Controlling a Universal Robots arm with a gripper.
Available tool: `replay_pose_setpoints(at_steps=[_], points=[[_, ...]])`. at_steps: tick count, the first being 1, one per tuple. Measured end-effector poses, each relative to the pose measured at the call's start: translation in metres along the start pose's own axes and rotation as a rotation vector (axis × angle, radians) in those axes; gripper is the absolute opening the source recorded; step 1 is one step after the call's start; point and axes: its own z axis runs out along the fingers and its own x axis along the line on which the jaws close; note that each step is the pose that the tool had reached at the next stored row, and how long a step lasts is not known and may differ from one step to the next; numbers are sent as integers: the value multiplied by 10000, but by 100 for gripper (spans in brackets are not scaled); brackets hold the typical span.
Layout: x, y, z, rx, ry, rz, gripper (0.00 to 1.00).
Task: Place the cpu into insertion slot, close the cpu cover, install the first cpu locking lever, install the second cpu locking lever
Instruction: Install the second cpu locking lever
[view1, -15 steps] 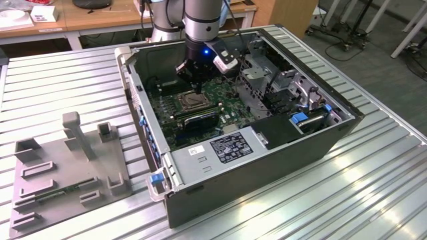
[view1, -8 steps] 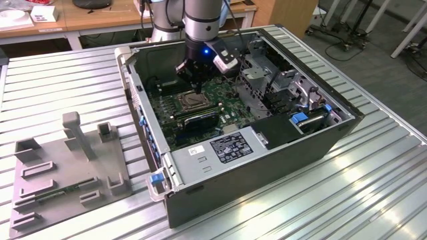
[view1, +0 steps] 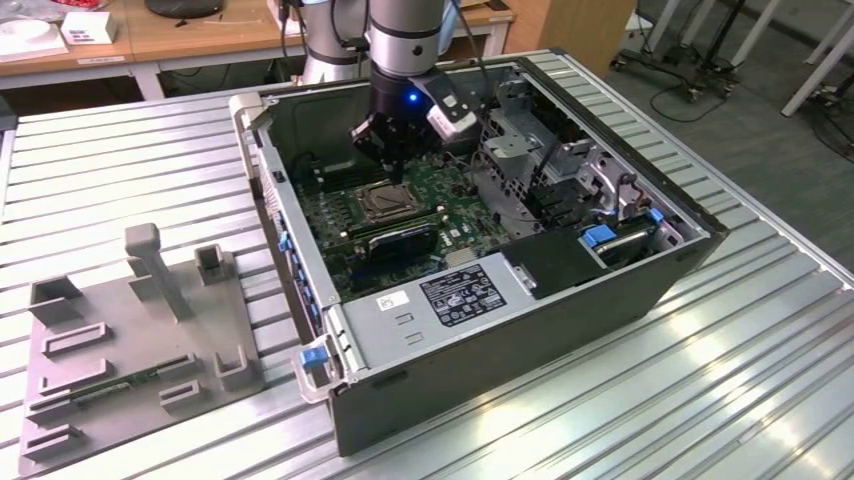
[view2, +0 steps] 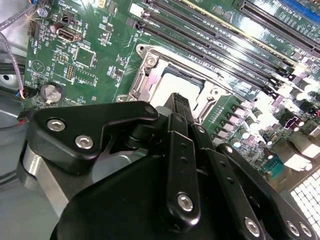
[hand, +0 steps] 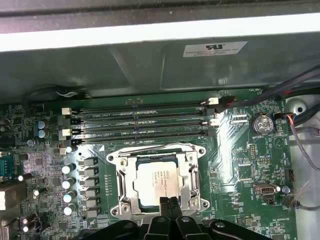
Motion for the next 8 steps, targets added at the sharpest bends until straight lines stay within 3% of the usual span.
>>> replay_pose_setpoints(at_steps=[8], points=[[-1, -11, -2, 0, 1, -1, 11]])
